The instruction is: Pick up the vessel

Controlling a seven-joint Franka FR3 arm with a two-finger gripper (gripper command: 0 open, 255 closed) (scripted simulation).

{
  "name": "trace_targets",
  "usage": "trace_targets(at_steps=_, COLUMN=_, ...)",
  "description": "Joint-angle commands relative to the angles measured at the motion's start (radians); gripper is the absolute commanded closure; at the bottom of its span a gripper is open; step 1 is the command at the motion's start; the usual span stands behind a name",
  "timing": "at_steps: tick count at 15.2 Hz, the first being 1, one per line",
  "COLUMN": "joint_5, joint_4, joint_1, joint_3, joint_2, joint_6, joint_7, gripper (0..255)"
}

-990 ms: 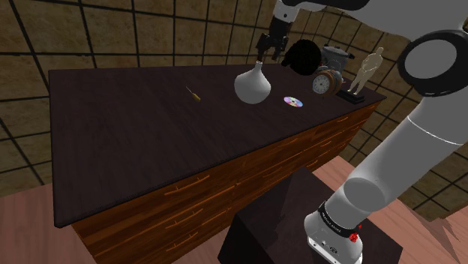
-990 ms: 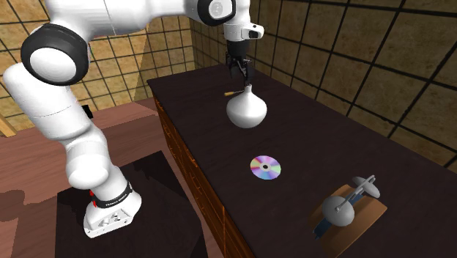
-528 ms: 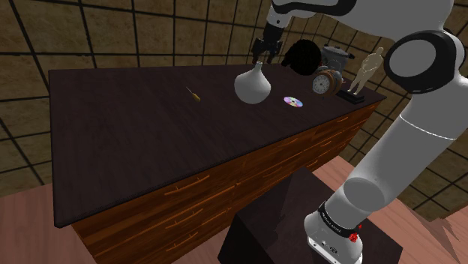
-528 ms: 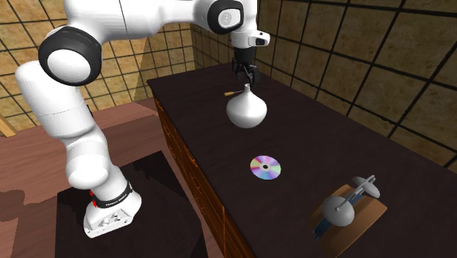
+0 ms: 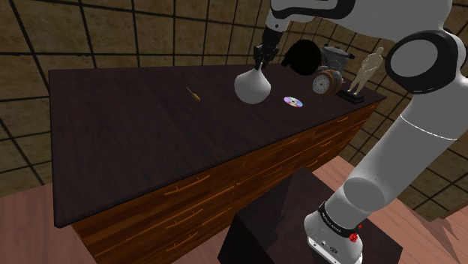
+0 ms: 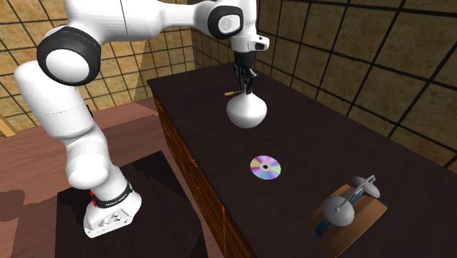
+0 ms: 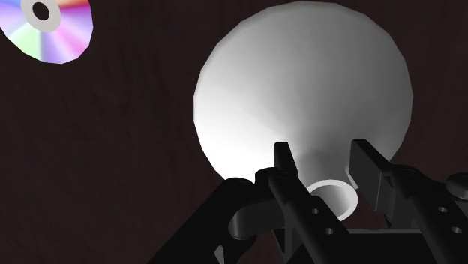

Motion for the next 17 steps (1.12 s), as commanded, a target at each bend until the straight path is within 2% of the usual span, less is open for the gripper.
trace_targets(at_steps=1, joint_5=0.000, joint_4=-0.001, joint_1=0.000, joint_3=0.000, joint_2=0.000, joint_6=0.000, joint_7=0.000, gripper=255)
trace_targets(at_steps=6, joint_5=0.000, joint_4=-0.001, joint_1=0.000, joint_3=0.000, joint_2=0.000, joint_6=0.000, joint_7=0.000, gripper=255)
trace_targets(at_steps=17, joint_5=0.003, joint_4=0.196, joint_1=-0.002, joint_3=-0.001, joint_2=0.037, joint_6=-0.160, joint_7=-0.001, gripper=255)
